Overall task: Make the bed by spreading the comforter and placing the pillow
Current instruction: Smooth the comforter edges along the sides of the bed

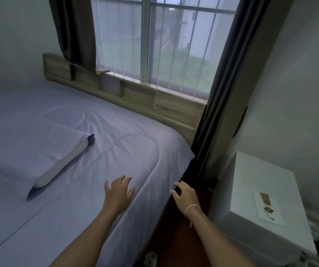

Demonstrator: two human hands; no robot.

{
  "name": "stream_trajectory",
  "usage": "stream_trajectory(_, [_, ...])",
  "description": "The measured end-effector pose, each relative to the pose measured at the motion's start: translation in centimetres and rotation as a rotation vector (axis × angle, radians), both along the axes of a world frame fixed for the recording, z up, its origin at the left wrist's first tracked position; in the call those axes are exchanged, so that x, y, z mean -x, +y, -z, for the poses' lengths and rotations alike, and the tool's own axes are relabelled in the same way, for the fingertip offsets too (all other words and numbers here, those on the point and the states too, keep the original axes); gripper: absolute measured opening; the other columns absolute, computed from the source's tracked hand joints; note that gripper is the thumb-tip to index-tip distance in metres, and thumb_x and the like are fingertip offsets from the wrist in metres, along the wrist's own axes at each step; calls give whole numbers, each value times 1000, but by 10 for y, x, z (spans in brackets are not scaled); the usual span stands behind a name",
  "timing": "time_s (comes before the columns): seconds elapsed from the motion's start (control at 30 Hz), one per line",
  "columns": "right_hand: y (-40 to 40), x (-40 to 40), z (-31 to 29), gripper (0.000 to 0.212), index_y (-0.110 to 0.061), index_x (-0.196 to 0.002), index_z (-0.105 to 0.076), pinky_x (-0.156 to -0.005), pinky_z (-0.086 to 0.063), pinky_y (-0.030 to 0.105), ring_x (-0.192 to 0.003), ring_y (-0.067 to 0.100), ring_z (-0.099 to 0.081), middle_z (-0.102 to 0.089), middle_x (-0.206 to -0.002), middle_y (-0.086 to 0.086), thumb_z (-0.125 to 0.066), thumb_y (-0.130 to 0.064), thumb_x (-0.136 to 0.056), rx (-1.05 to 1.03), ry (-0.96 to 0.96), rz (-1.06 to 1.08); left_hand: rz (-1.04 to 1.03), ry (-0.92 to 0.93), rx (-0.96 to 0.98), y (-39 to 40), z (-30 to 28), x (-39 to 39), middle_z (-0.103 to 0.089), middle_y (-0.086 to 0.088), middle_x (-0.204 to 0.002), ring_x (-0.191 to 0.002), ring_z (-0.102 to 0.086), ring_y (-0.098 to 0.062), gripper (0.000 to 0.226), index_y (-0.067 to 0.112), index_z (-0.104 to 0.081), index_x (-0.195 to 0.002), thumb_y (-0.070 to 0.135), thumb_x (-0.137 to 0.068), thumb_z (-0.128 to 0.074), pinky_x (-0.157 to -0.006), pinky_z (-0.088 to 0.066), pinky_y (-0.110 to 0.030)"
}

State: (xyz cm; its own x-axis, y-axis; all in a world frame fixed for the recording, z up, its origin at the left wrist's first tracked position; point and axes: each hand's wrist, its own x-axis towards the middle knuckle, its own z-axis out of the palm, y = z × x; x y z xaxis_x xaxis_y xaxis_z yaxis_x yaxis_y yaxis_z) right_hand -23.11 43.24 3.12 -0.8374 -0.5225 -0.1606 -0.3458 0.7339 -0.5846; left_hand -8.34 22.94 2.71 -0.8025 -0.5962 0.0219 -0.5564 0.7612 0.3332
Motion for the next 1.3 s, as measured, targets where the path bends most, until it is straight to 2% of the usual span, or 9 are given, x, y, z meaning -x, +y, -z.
stream_trajectory(0.37, [-80,220,5,46,-18,-133,-51,-108,-38,34,-126,20,-48,-52,-138,1,-58,-34,-91,34,-47,30,19,-77,-67,-82,20,228,-23,-7,-156,-145,-14,-24,54,19,-35,-143,47,-96,-36,-116,-7,-51])
stream_trajectory(0.47, [-99,260,22,46,-15,-132,-52,-107,-35,27,-127,19,-48,-53,-137,3,-59,-31,-90,62,-123,43,42,-94,-90,-86,35,273,-20,-7,-157,-147,-6,-24,56,19,-34,-144,49,-96,-33,-117,-4,-49])
stream_trajectory(0.63, [-138,344,67,48,-13,-135,-50,-111,-30,29,-134,19,-40,-45,-144,7,-58,-32,-91,60,-272,64,-48,-170,-163,-106,69,344,-12,-7,-159,-147,-1,-25,61,18,-30,-146,54,-96,-29,-117,-4,-50])
stream_trajectory(0.8, [-189,437,110,51,-11,-135,-48,-108,-30,26,-131,22,-43,-48,-141,9,-60,-32,-90,125,-352,89,-129,-224,-181,-139,106,422,0,-9,-159,-147,2,-26,97,19,-13,-150,76,-74,3,-118,-5,-48])
stream_trajectory(0.9, [-218,482,150,60,-15,-141,-40,-113,-25,29,-140,25,-29,-31,-151,13,-62,-34,-88,156,-361,173,-169,-195,-148,-159,142,469,-3,-12,-159,-146,-6,-30,103,19,-11,-150,82,-71,7,-117,-9,-49])
stream_trajectory(0.97, [-228,498,180,67,-18,-145,-33,-115,-22,28,-144,24,-21,-21,-155,13,-63,-35,-88,139,-364,171,-169,-231,-104,-162,161,487,-8,-11,-159,-146,-10,-30,94,18,-13,-150,78,-78,-5,-116,-10,-49])
stream_trajectory(1.07, [-234,503,222,60,-17,-142,-40,-110,-32,30,-137,22,-36,-38,-148,10,-61,-34,-89,139,-346,159,-176,-307,-4,-158,190,498,-24,-9,-155,-142,-24,-31,77,16,-27,-147,65,-88,-21,-112,-17,-53])
stream_trajectory(1.17, [-242,500,244,33,-16,-123,-63,-87,-47,28,-106,27,-62,-65,-116,12,-58,-20,-91,216,-117,254,-173,-306,127,-153,206,499,-41,-7,-148,-137,-36,-34,55,16,-43,-140,47,-98,-25,-109,-22,-57])
stream_trajectory(1.3, [-241,526,259,22,-8,-101,-72,-73,-46,25,-83,26,-66,-70,-93,13,-54,-8,-88,253,57,214,-140,-157,234,-154,208,513,-53,-2,-138,-133,-42,-30,49,16,-50,-134,39,-102,-22,-112,-16,-57])
